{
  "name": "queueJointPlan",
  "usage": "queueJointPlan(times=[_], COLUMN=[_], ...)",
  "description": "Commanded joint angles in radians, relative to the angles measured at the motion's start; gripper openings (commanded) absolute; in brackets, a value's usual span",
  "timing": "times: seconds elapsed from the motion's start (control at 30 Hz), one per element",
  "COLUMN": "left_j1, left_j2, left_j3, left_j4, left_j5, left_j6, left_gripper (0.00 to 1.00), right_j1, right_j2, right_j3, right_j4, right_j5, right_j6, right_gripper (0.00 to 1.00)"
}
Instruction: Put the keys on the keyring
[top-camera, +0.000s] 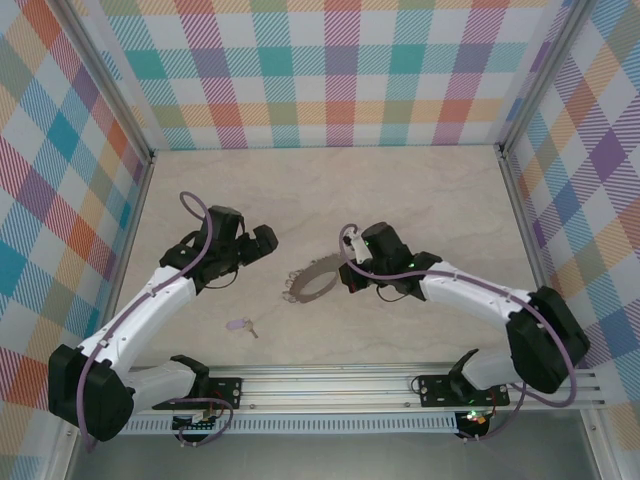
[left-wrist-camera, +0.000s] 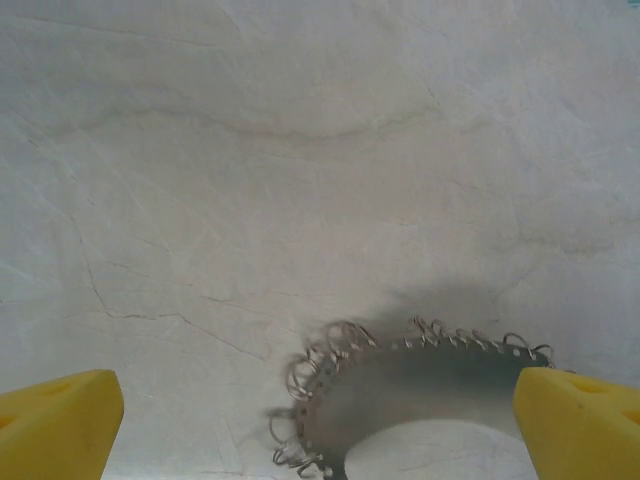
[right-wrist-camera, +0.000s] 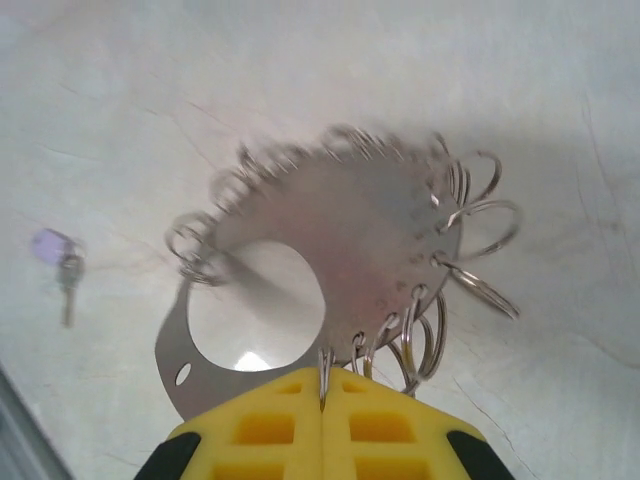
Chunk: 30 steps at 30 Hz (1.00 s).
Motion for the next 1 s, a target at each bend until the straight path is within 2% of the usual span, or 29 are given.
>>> queueJointPlan(times=[0.0,0.1,0.23,0.43,0.6,0.8,0.97], left_j1=[-0.008,-0.008,-0.008,-0.009,-0.019,-0.062,-0.092], left_j2=[-0.023,-0.031,-0.051,-0.055,-0.039,-0.009,0.004], left_j3=[0.056,0.074,0.063,0.064,0.04,0.02,0.003], left_j4=[-0.022,0.004,0.119,0.215,0.344,0.449,0.499], left_j5=[-0.022,0.044,0.231,0.407,0.541,0.626,0.675], left_j6=[0.034,0.072,0.131,0.197,0.194,0.187,0.196], left_gripper=[1.0,1.0,0.96,0.89,0.7,0.46,0.38], right_j1=[-0.021,-0.052,-0.092,-0.142,-0.156,-0.167,-0.169], right_j2=[-0.065,-0.112,-0.161,-0.177,-0.171,-0.147,-0.124], right_j3=[0.04,0.039,0.037,0.054,0.067,0.075,0.07], right_j4=[-0.017,-0.006,0.001,0.013,0.055,0.124,0.199], right_j5=[-0.099,-0.211,-0.361,-0.493,-0.548,-0.583,-0.619], right_j6=[-0.065,-0.104,-0.144,-0.135,-0.113,-0.074,-0.024], right_gripper=[0.0,0.0,0.0,0.0,0.0,0.0,0.0])
